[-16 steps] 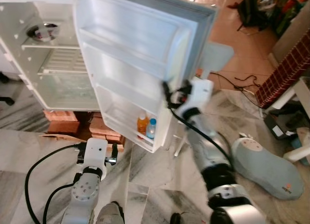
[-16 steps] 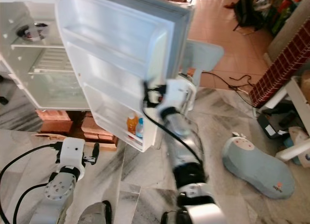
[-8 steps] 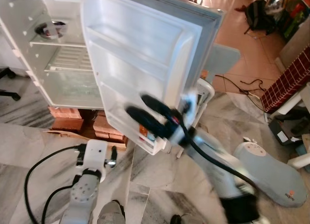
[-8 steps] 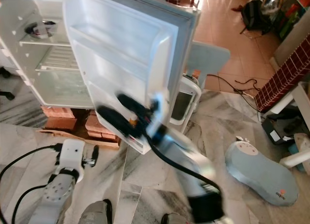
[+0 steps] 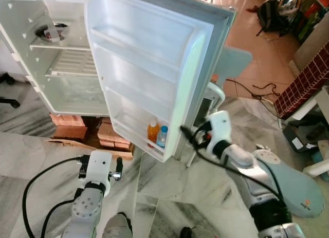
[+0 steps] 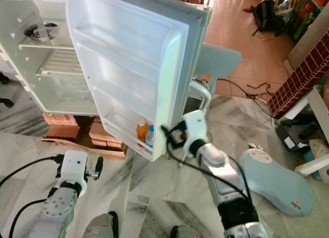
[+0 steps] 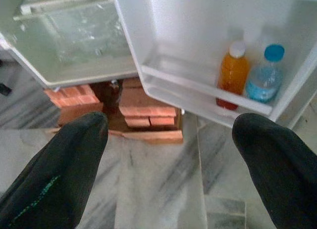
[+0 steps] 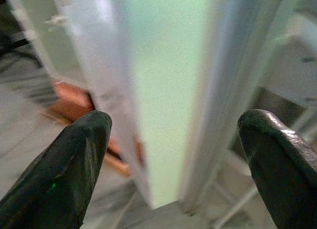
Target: Restocking fridge
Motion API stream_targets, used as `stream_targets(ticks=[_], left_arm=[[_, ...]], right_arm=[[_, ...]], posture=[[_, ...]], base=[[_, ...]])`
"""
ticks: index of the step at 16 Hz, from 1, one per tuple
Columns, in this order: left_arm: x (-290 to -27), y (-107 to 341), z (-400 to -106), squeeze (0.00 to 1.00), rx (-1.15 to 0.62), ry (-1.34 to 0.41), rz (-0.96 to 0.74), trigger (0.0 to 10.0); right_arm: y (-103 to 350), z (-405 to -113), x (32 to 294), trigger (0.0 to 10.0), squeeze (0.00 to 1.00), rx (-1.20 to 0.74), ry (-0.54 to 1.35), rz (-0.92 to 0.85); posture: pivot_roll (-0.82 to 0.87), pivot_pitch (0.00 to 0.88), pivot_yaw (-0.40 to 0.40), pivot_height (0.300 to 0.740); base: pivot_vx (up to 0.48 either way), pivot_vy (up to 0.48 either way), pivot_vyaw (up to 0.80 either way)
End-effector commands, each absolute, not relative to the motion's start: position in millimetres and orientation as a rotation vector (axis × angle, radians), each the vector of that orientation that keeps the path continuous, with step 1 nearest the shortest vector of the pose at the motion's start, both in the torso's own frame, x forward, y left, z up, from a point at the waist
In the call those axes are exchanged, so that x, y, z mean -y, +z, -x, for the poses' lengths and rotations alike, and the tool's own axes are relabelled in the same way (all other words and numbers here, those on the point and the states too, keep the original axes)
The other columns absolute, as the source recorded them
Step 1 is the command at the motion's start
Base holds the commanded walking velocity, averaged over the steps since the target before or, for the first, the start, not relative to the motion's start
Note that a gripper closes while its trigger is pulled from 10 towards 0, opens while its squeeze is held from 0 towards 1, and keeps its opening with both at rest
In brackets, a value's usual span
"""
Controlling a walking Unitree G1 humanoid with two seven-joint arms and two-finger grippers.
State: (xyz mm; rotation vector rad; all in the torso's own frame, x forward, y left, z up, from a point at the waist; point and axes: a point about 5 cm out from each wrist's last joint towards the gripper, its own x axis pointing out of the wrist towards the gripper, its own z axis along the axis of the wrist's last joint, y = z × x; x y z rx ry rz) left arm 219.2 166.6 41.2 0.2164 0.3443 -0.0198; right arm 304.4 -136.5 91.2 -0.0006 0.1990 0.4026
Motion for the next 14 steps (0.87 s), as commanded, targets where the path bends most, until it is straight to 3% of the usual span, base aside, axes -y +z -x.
stream_targets(ticks=[1,4,7,11,14], left_arm=[[-167,45,-218,0.0,-0.321,-0.022,-0.21,10.0],[-169,51,-222,0.0,-0.293,-0.009,-0.211,10.0],[-166,54,-223,0.0,-0.277,-0.012,-0.203,10.0],[-165,53,-222,0.0,-0.285,-0.007,-0.2,10.0],[-165,51,-220,0.0,-0.294,-0.003,-0.203,10.0]], right_arm=[[91,-308,144,10.0,0.0,-0.177,0.345,-0.018],[104,-308,144,10.0,0.0,-0.058,0.324,-0.042],[110,-305,140,10.0,0.0,0.022,0.307,-0.047],[113,-304,136,10.0,0.0,0.056,0.314,-0.038],[113,-303,137,10.0,0.0,0.066,0.32,-0.035]], posture=[[0.18,0.141,-0.05,0.74],[0.17,0.139,-0.052,0.74],[0.16,0.144,-0.049,0.74],[0.16,0.155,-0.053,0.74],[0.16,0.157,-0.055,0.74]], base=[[0.0,0.0,0.0],[0.0,0.0,0.0],[0.319,0.0,0.7],[0.327,-0.06,0.0],[0.0,0.0,0.0]])
